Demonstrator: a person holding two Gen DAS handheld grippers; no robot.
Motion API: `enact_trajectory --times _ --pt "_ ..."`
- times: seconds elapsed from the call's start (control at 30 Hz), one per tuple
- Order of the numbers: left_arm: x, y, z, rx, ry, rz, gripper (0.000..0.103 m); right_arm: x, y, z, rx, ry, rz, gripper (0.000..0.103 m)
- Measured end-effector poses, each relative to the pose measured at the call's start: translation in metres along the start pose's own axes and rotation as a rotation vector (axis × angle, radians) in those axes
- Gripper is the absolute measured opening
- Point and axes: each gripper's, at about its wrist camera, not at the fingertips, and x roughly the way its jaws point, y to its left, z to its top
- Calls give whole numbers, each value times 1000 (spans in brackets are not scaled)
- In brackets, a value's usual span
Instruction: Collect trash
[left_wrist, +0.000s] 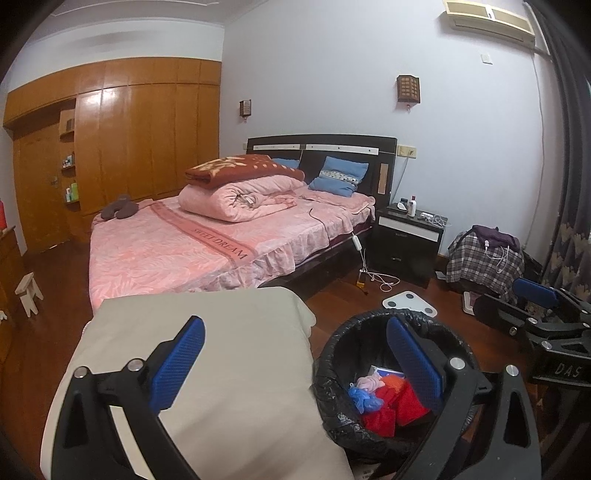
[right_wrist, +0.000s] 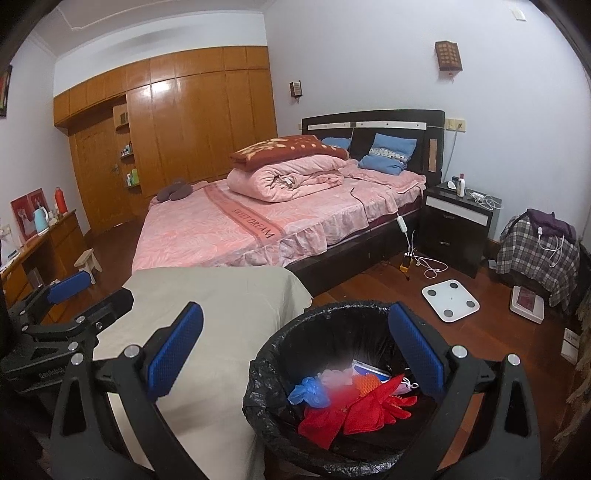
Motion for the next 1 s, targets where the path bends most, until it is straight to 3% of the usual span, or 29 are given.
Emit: enact_trajectory --times 1.0 --pt "-1 2 0 2 1 1 97 0 3 1 -1 1 -2 98"
